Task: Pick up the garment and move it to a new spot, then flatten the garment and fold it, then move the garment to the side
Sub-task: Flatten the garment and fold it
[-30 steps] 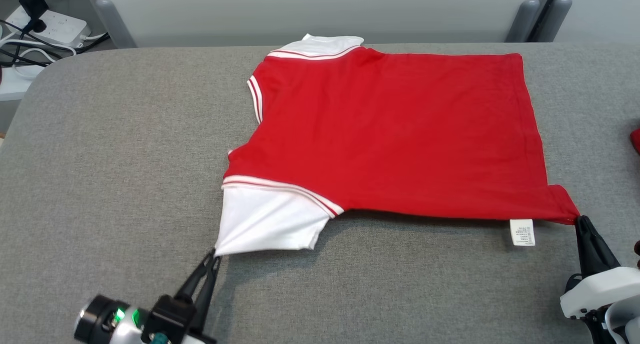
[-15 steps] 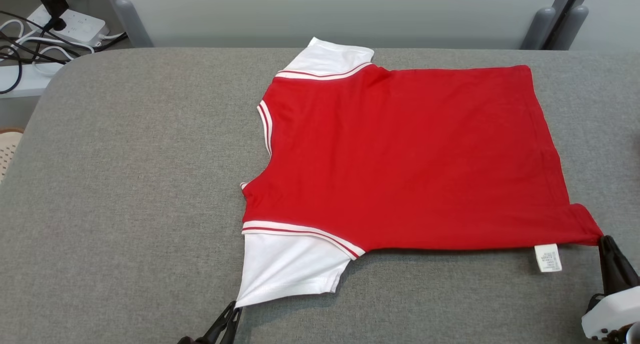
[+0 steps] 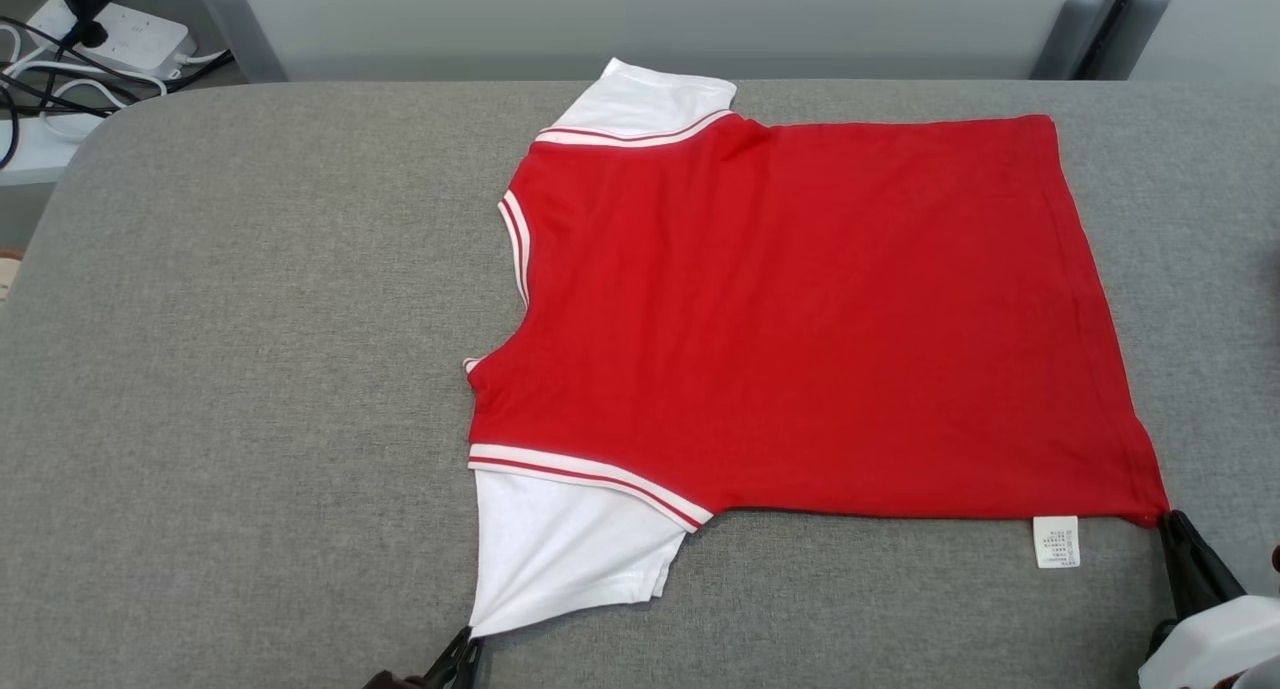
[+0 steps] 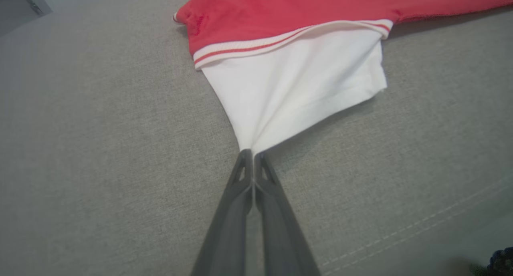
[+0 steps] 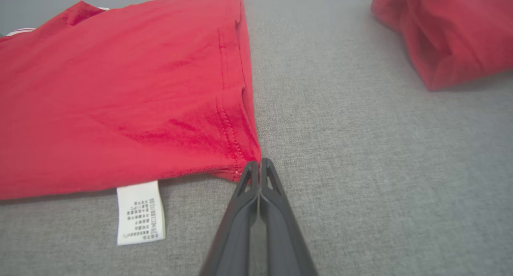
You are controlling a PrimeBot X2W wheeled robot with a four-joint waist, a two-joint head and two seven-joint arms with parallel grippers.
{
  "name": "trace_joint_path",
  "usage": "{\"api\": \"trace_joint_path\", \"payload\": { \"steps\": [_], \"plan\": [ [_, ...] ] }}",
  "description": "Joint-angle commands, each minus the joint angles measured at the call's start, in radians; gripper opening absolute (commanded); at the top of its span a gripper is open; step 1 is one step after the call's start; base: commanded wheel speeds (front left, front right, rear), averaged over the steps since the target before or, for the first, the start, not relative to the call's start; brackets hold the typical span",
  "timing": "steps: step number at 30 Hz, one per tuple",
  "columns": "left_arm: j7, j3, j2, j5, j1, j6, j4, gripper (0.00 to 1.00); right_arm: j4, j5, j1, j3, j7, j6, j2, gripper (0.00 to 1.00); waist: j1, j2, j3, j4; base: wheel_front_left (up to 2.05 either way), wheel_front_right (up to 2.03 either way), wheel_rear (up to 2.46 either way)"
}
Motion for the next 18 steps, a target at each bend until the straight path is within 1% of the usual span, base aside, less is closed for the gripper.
{"api": "trace_joint_path", "payload": {
  "steps": [1,6,10,15,16,17,18],
  "plan": [
    [-0.01,0.032,0.002,-0.012,-0.047,-0.007,-0.003,0.0,-0.03,0.004,0.014,0.021,0.003,0.004,-0.022,0.0,0.0,-0.0001,0.002,-0.002,0.0,0.0,0.0],
    [-0.023,0.04,-0.03,-0.055,-0.065,-0.023,0.063,0.0,-0.024,-0.012,0.008,0.013,-0.007,0.004,-0.011,0.0,0.0,-0.0001,0.0,-0.008,0.0,0.0,0.0],
    [-0.025,0.041,-0.045,-0.078,-0.082,-0.04,0.108,0.0,-0.007,-0.018,0.001,0.014,-0.017,0.004,-0.006,0.0,0.0,-0.0001,-0.006,-0.006,0.0,0.0,0.0],
    [-0.025,0.057,-0.057,-0.113,-0.095,-0.051,0.155,0.0,0.015,-0.013,-0.003,0.023,-0.029,0.004,-0.003,0.0,0.0,-0.0001,-0.017,-0.003,0.0,0.0,0.0],
    [-0.018,0.055,-0.057,-0.117,-0.097,-0.054,0.164,0.23,0.018,-0.011,-0.003,0.025,-0.032,0.004,-0.002,0.01,0.0,-0.0001,-0.019,-0.003,0.0,0.0,0.0],
    [-0.008,0.052,-0.055,-0.116,-0.1,-0.055,0.173,0.51,0.023,-0.009,-0.003,0.028,-0.033,0.004,-0.002,0.1,0.0,-0.0001,-0.021,-0.003,0.0,0.0,0.0],
    [-0.003,0.046,-0.052,-0.111,-0.104,-0.055,0.178,1.0,0.025,-0.008,-0.003,0.031,-0.035,0.004,-0.003,0.31,0.0,-0.0001,-0.023,-0.003,0.0,0.0,0.0]
  ]
}}
